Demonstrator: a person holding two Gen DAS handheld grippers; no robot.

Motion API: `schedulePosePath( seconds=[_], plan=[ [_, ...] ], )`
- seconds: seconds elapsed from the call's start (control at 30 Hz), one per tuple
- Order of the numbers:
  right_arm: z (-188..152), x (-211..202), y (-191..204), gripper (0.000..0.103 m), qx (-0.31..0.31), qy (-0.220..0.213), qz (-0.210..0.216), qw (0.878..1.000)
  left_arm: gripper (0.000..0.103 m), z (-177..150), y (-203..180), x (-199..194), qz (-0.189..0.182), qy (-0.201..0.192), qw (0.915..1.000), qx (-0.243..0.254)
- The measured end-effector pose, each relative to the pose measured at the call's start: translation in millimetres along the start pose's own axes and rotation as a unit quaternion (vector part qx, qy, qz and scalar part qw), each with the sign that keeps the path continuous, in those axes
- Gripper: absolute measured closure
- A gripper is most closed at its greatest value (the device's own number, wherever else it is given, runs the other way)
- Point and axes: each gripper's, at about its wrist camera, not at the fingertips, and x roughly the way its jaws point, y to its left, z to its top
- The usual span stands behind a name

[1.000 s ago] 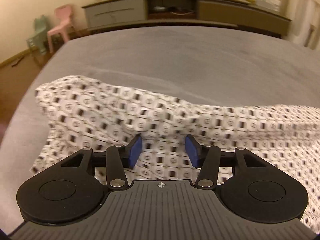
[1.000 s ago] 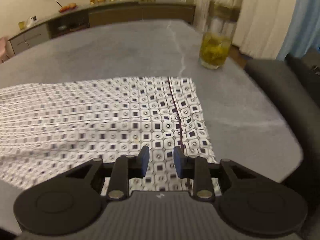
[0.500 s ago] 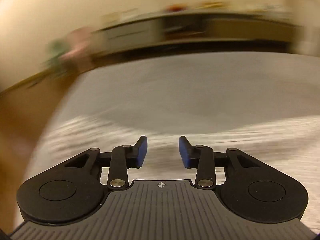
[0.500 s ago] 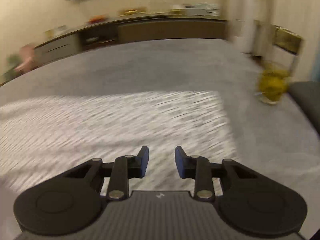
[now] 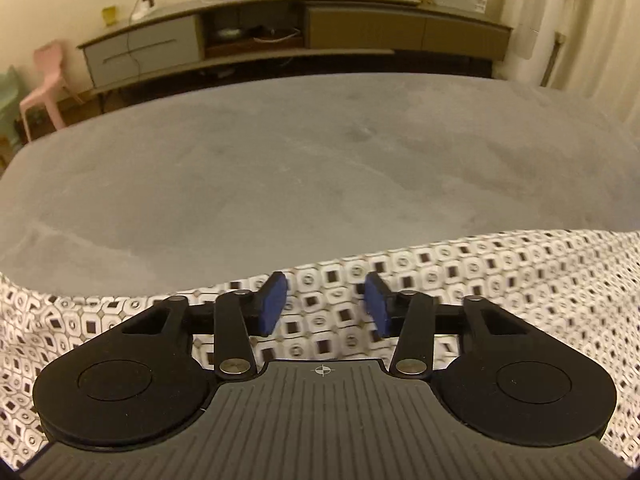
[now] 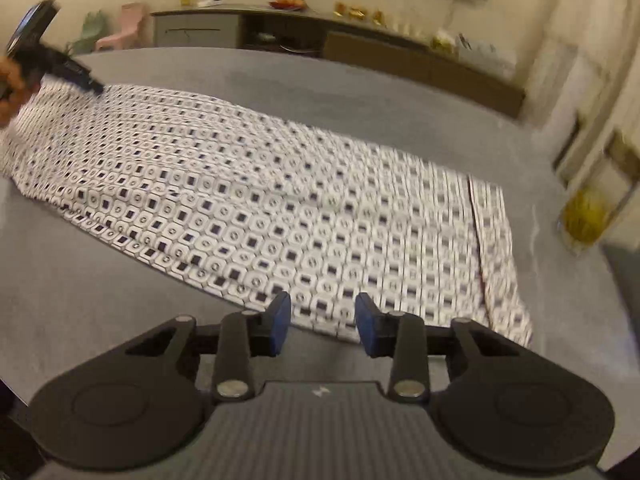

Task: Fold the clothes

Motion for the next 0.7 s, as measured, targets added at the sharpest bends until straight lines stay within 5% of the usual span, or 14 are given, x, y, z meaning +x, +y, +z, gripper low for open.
schedulePosePath(
  seconds=[0.1,0.23,0.3,0.5,0.7],
  plan=[
    [8,8,2,0.068,-0.028,0.025,0.016,0.999,0.069,9,-19,-9,-0.030,-0.010,0.9993,0.022],
    [15,13,-25,0.067,0.113,0.015,0.089,0.990,0.068,6,-65,-16,-0.093,-0.009,0.9938,0.060],
    [19,17,-31,0.067,0.157,0.018,0.084,0.984,0.067,2,-92,-13,-0.113,-0.003,0.9897,0.088],
    [-2,6,-9,0.063,0.103,0.027,0.053,0.993,0.067,-8,-159,10,-0.087,0.006,0.9838,0.157],
    [0,3,-11,0.062,0.107,0.032,0.063,0.992,0.064,-5,-169,30,-0.039,0.010,0.9882,0.148]
  ],
)
